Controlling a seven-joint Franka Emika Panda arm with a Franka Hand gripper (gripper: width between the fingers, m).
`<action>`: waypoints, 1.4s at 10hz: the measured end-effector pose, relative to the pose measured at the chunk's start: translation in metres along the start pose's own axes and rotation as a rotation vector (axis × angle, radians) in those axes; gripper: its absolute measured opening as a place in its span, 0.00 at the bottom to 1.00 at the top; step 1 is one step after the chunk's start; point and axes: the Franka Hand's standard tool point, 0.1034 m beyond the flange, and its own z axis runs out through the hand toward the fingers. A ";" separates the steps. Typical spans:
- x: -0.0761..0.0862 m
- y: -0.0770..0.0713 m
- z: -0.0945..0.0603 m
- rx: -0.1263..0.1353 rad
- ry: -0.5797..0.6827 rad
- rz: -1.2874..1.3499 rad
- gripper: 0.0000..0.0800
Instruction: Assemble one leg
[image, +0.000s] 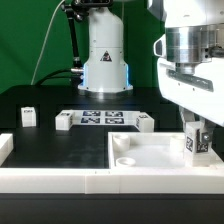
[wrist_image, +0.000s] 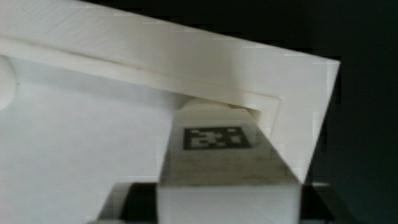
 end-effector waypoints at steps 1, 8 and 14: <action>0.000 0.000 0.000 0.001 -0.006 0.100 0.36; -0.001 0.000 0.000 0.000 -0.004 -0.294 0.80; -0.005 0.000 0.001 -0.005 0.002 -0.900 0.81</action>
Offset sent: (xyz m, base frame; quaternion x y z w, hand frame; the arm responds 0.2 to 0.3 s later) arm 0.0000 0.0000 0.0000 0.0000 0.0000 -0.0799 0.9968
